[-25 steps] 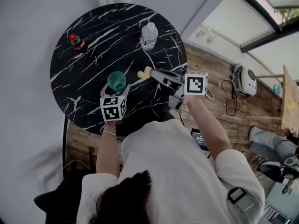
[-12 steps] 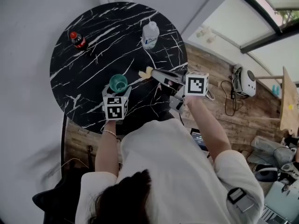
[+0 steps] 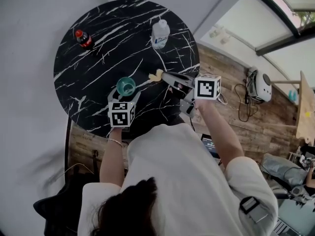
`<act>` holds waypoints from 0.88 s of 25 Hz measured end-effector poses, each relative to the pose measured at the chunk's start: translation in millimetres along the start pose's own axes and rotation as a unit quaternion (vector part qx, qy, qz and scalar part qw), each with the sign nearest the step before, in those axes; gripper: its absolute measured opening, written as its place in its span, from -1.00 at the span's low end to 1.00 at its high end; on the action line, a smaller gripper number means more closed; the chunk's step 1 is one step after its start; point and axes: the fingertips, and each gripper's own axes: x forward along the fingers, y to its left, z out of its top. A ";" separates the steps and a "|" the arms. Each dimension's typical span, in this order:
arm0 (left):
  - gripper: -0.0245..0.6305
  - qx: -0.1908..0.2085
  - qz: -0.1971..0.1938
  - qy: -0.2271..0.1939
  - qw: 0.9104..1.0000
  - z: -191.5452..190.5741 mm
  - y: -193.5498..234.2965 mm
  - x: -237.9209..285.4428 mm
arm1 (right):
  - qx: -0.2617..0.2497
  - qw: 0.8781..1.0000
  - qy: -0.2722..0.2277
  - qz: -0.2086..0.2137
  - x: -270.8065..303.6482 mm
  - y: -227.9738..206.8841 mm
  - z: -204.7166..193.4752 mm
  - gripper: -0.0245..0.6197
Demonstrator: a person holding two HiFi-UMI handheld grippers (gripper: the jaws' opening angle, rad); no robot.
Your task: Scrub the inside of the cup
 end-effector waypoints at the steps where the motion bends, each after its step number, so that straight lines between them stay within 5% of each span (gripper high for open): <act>1: 0.21 -0.002 -0.002 -0.001 1.000 -0.5 -1.3 -3.2 | -0.003 1.000 0.002 -0.002 1.6 -1.6 0.1 -0.82; 8: 0.21 0.003 0.013 -0.018 1.000 -9.0 6.3 -39.7 | -0.056 0.997 0.036 -0.036 19.5 -16.1 -5.4 -0.82; 16: 0.21 -0.147 0.030 -0.053 0.987 -32.4 39.7 -78.5 | -0.092 0.991 0.072 -0.059 35.6 -35.7 -13.6 -0.82; 22: 0.21 -0.153 0.053 -0.078 0.984 -28.3 45.5 -95.1 | -0.086 0.988 0.090 -0.090 24.2 -59.7 -29.8 -0.82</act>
